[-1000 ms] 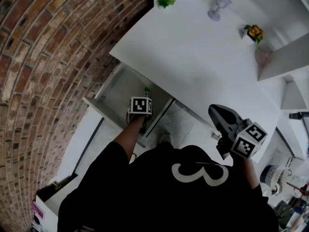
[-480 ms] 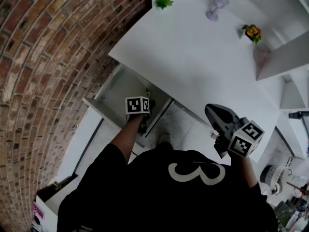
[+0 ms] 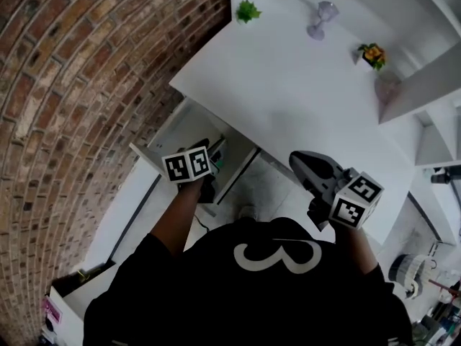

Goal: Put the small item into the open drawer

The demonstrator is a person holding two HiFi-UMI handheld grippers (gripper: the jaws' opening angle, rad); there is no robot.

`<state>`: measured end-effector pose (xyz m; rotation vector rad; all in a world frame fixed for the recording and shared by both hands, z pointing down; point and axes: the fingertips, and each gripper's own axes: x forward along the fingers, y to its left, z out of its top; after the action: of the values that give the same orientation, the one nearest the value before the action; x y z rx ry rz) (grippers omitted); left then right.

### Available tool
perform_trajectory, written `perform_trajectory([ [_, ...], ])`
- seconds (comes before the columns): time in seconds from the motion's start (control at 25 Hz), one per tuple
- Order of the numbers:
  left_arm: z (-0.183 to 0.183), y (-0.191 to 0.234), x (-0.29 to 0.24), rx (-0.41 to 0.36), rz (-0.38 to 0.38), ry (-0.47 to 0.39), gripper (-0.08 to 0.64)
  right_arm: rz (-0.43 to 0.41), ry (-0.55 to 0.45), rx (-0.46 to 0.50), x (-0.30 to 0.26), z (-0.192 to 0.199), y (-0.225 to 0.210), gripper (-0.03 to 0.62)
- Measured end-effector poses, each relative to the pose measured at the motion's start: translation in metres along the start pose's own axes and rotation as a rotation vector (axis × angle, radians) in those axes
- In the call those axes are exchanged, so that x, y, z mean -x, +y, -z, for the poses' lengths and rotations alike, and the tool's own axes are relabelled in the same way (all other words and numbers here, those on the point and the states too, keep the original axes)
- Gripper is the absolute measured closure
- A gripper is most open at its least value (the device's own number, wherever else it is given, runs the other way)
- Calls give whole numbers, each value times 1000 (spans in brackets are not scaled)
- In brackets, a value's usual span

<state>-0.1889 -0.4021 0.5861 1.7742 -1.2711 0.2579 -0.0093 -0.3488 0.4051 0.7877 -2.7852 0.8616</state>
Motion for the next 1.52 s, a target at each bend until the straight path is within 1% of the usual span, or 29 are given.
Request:
perform_trajectory([
  [0.08,-15,-20,21,-15,57,-43,339,-23,-10,16,-3,-4,7,581],
  [0.2,-25,-47,53,-22,131,-82,408,-55,-29,32,-6,-10,19,582],
  [0.28,-28,-62,75,-23,178,-106,487,-70,-35,44,-7,-14,27,583],
  [0.36,-30,-79,93,-44,227,-107,535,-83,-35,57,-7,-17,33,582],
  [0.48,-36,-106,116,-112,309,-106,555,-105,-38,69,-7,-21,43,583],
  [0.6,-42,-137,138,-181,414,-158,557,-126,-40,74,-8,-21,50,583],
  [0.72,-45,-163,153,-257,481,-187,557,-157,-50,60,-9,-22,57,583],
  [0.84,-44,-180,162,-306,507,-199,557,-186,-69,78,-5,-27,67,583],
  [1.0,-46,-192,167,-312,520,-214,557,-203,-84,118,3,-30,77,583],
  [1.2,-39,-206,168,-318,542,-201,557,-184,-96,130,17,-25,79,583],
  [1.52,-26,-232,166,-341,570,-189,557,-166,-114,125,40,-19,75,583],
])
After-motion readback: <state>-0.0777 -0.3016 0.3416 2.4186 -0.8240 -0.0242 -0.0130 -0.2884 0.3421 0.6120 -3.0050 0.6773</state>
